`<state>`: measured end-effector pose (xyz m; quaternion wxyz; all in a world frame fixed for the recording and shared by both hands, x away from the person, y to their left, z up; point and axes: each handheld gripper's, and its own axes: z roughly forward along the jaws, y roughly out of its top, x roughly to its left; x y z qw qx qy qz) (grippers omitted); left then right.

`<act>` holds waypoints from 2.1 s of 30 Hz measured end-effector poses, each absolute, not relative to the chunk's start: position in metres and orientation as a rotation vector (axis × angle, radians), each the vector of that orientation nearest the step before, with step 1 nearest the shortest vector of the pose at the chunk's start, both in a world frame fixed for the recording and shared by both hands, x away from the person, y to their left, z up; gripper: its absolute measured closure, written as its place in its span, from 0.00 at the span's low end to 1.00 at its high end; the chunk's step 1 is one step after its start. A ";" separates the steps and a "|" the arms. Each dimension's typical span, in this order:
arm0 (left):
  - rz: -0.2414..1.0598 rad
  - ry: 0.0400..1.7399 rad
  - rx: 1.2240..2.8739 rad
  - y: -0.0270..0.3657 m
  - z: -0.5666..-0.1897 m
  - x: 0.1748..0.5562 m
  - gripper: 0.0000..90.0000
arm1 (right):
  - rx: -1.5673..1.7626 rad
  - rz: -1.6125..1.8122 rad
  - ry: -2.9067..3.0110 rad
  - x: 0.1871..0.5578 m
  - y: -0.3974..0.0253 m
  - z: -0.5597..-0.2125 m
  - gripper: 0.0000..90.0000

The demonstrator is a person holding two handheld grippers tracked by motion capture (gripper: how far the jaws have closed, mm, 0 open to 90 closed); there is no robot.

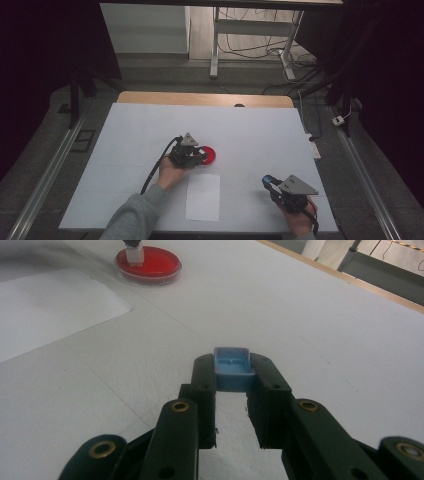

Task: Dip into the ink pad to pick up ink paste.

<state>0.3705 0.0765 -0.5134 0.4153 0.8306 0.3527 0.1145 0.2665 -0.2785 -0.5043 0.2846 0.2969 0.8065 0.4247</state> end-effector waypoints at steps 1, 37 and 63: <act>0.295 0.887 2.085 0.076 -0.512 0.370 0.75 | 0.794 1.136 2.158 0.266 -0.278 -0.504 0.82; 0.297 0.882 2.057 0.079 -0.506 0.381 0.75 | 0.794 1.135 2.165 0.268 -0.277 -0.506 0.82; 0.288 0.885 2.083 0.074 -0.515 0.386 0.75 | 0.790 1.135 2.166 0.267 -0.276 -0.506 0.82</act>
